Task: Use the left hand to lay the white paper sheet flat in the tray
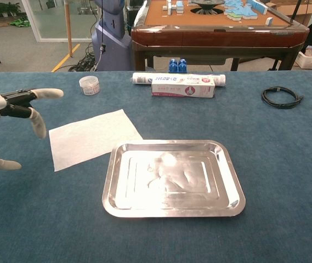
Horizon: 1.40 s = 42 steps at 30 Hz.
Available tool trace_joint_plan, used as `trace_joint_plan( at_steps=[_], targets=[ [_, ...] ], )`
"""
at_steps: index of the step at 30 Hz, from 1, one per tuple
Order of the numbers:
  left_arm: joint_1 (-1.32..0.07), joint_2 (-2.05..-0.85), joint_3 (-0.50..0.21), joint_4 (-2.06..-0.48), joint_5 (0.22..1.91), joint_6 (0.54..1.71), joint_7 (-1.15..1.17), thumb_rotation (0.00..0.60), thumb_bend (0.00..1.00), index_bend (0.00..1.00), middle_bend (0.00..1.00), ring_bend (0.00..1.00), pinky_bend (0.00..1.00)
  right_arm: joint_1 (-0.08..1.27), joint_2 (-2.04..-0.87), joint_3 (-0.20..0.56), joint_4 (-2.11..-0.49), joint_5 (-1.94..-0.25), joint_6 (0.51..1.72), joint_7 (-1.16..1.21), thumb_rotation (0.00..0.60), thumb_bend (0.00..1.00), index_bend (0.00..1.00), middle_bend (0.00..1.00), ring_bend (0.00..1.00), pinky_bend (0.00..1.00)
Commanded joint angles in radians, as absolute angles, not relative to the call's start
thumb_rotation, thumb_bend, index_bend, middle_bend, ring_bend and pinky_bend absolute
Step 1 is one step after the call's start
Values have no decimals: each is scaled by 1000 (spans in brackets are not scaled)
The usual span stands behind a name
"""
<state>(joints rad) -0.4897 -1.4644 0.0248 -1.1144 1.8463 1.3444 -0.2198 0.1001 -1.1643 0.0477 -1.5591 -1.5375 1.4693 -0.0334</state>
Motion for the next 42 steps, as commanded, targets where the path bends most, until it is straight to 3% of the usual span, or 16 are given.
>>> trace_joint_plan(
  at_steps=[1,19,42],
  targets=[
    [-514,-1488,21,-1113,1834,1314,-191,600,69,413,0,0,202,100,-1164,47,-1559,-1538,1469,-32,600,451,414,334,193,289],
    [-591,-1605,31,-946,1809,1281,-204,600,69,451,0,0,202,99,-1156,47,-1560,-1540,1470,-17,600,452,415,334,193,289],
    [-610,-1640,58,-839,1740,1233,-214,600,69,490,0,0,202,102,-1159,46,-1558,-1535,1462,-22,600,451,415,334,193,289]
  ],
)
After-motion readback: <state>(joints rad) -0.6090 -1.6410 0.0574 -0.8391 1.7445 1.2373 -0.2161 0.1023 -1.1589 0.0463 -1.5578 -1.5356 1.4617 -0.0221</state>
